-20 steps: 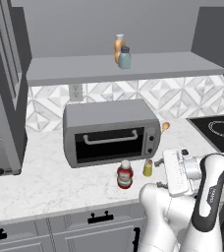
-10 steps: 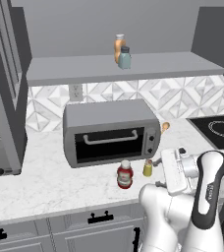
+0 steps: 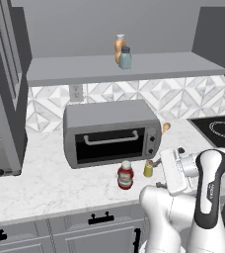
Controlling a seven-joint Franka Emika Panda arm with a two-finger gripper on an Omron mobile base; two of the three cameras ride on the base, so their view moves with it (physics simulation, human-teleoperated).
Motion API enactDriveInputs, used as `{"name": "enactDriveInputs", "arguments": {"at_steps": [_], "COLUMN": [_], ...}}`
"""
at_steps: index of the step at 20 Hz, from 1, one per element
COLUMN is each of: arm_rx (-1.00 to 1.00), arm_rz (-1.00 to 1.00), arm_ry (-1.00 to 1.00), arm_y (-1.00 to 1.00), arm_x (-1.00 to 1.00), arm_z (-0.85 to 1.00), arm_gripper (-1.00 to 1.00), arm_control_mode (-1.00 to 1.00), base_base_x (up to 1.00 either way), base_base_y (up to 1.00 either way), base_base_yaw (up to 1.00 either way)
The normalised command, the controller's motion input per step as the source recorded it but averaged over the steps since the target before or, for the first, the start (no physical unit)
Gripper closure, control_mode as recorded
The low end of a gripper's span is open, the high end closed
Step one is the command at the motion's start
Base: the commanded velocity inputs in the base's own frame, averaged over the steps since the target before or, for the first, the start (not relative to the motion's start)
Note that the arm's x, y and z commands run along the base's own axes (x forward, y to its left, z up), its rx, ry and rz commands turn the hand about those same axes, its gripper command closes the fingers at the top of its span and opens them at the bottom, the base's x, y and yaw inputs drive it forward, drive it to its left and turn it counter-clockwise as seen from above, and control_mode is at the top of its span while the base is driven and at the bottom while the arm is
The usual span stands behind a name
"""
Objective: Put the shaker and condiment bottle from the counter next to their counterparts in the cabinet.
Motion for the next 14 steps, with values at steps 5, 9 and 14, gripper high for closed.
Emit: {"name": "enactDriveInputs", "arguments": {"at_steps": [5,9,14], "arm_rx": [0.0,0.0,0.0], "arm_rz": [-0.16,-0.17,-0.22], "arm_ry": [-0.14,-0.14,-0.11], "arm_y": [0.64,0.59,0.49], "arm_x": [0.0,0.0,0.05], "arm_z": [-0.64,-0.66,-0.82], "arm_gripper": [-1.0,-1.0,-1.0], "arm_control_mode": [-1.0,-1.0,-1.0], "base_base_x": [0.0,0.0,0.0], "base_base_y": [0.0,0.0,0.0], "base_base_yaw": [0.0,0.0,0.0]}}
